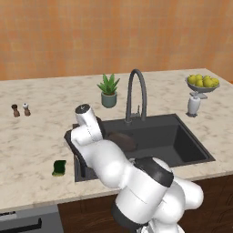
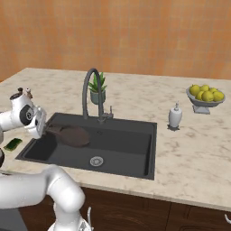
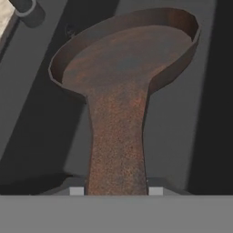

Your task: Pick the pan and sponge and place them into the sink. Then turn on the water.

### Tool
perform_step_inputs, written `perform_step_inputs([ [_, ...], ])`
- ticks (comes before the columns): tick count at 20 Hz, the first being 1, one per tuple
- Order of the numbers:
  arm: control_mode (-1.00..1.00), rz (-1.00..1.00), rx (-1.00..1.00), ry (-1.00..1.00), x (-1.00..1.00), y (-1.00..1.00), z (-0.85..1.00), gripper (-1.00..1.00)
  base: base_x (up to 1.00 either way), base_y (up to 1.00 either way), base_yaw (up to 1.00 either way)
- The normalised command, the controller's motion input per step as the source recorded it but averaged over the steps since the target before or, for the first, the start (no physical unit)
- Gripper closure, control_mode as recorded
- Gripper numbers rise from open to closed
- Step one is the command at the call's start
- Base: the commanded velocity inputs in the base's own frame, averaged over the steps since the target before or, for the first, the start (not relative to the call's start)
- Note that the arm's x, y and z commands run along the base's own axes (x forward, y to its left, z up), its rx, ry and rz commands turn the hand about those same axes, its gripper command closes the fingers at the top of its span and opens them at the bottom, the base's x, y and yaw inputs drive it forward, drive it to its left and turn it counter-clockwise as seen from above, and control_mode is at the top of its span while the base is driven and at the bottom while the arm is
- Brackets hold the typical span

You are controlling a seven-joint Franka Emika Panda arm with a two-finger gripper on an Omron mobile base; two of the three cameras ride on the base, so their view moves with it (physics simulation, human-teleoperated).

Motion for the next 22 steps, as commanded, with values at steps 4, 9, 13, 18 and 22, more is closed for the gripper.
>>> perform_step_inputs([
  [4, -1.0, 0.0, 0.02, 0.0, 0.1, -0.4, -0.16, 1.0, 0.0, 0.0, 0.0],
  [9, -1.0, 0.0, 0.01, 0.0, 0.0, -0.36, -0.24, 1.0, 0.0, 0.0, 0.0],
  [13, -1.0, 0.0, 0.01, 0.0, 0.0, -0.44, -0.34, 1.0, 0.0, 0.0, 0.0],
  [18, -1.0, -0.02, 0.01, 0.0, 0.0, -0.31, -0.39, 1.0, 0.0, 0.0, 0.0],
  [22, -1.0, -0.02, 0.0, 0.0, 0.03, -0.09, -0.39, 1.0, 0.0, 0.0, 0.0],
])
